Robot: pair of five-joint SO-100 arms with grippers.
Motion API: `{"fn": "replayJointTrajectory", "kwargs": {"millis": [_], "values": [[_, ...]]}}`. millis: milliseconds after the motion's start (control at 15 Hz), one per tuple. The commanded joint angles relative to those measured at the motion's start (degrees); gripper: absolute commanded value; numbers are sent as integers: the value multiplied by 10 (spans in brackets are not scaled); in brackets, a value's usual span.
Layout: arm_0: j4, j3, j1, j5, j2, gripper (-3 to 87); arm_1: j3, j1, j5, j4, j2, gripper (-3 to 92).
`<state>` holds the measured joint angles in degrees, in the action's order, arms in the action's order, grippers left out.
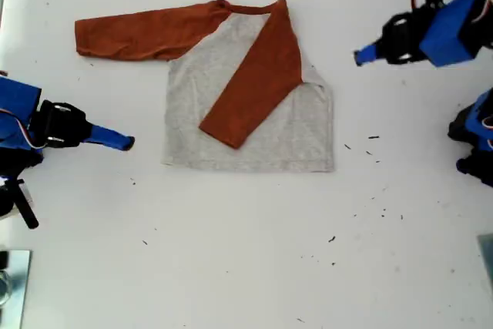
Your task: Fold t shirt
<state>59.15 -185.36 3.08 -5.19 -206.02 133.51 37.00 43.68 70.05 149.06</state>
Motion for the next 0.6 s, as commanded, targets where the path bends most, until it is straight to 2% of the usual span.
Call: {"fn": "replayJointTrajectory", "kwargs": {"millis": [0, 133, 200, 267, 333, 400, 467, 533], "values": [[-11, -4, 33, 47, -5, -3, 182, 7, -21, -52, 119, 36], [-40, 16, 72, 103, 50, -4, 274, 7, -28, -59, 173, 35], [-43, 97, 83, 132, 177, -4, 295, 7, -19, -59, 185, 35], [-9, 241, 91, 147, 363, -4, 311, 8, -12, -60, 189, 35], [69, 410, 112, 125, 531, -3, 322, 12, -2, -67, 190, 35], [156, 551, 159, 123, 628, -2, 329, 12, 4, -78, 190, 35], [216, 635, 220, 98, 672, -2, 337, 13, 7, -85, 190, 35], [253, 668, 297, 40, 684, -2, 339, 11, 7, -88, 192, 35]]}}
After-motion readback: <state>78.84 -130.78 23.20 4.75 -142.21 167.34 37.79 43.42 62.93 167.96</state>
